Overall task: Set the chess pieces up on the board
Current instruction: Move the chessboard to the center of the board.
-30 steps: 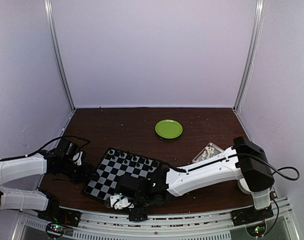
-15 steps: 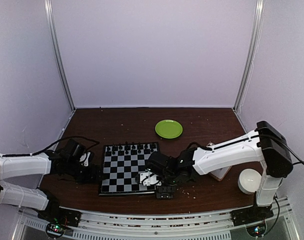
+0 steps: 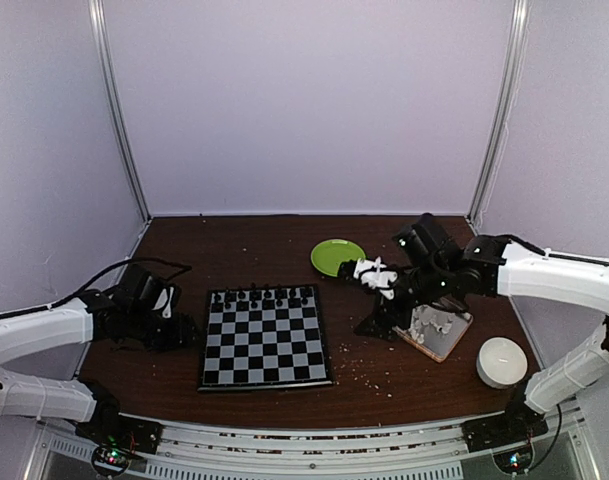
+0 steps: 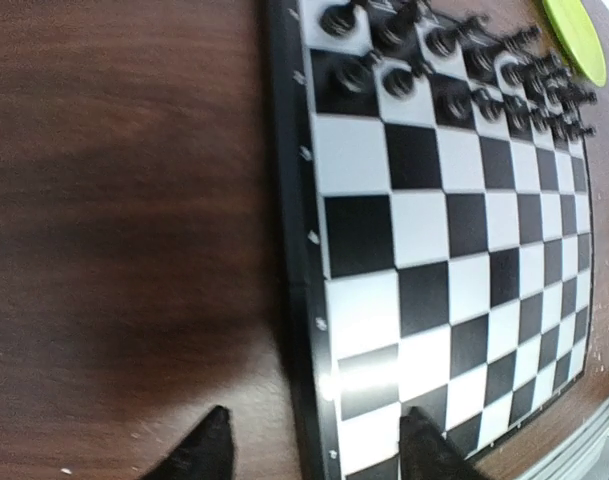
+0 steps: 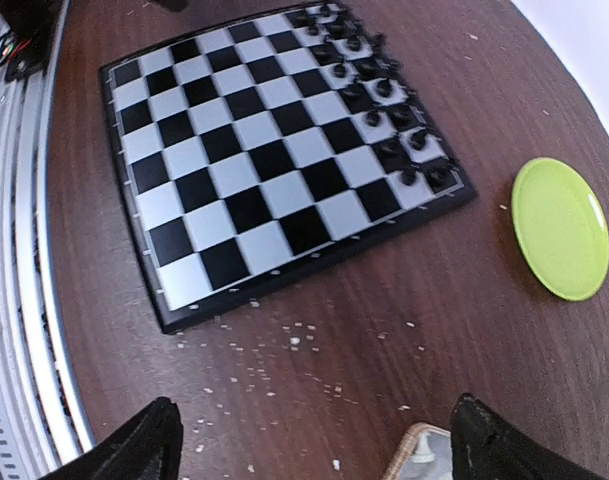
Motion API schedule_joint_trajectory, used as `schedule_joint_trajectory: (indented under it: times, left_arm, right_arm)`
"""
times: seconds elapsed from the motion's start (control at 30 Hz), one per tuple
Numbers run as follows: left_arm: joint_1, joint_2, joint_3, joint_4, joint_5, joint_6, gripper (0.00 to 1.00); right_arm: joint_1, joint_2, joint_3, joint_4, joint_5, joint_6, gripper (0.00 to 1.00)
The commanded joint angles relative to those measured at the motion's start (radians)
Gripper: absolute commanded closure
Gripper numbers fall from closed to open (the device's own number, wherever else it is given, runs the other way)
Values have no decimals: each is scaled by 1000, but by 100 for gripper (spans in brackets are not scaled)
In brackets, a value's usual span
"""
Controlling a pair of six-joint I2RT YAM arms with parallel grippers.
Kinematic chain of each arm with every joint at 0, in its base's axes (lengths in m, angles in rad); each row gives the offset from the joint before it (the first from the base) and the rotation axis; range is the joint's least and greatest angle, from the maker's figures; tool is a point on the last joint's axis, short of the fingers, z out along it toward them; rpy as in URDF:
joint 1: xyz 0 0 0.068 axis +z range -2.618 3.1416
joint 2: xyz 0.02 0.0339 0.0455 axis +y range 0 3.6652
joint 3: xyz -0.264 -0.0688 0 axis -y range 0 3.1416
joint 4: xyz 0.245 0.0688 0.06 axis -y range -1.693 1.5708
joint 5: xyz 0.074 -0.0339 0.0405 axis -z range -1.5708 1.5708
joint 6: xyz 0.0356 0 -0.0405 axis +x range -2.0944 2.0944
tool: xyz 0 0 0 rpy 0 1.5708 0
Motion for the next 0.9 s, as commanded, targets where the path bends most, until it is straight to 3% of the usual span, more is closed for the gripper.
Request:
schedule_joint_trajectory:
  times: [0.0, 0.03, 0.17, 0.37, 0.57, 0.87]
  left_arm:
    - [101, 35, 33, 22, 0, 85, 52]
    - [139, 59, 40, 29, 22, 96, 58]
    - [210, 179, 130, 4, 57, 179, 100]
    - [210, 313, 200, 39, 97, 193, 100]
    - [210, 298, 130, 122, 129, 127, 100]
    - [205, 252, 14, 86, 145, 127, 100]
  right_arm:
    - [-160, -2, 18, 25, -215, 122, 14]
    - [-181, 4, 11, 41, -218, 134, 16]
    - [-226, 48, -16, 81, -254, 163, 28]
    - [-227, 195, -3, 135, -302, 129, 51]
    - [-219, 323, 26, 126, -331, 122, 56]
    - [-152, 390, 76, 69, -218, 88, 61]
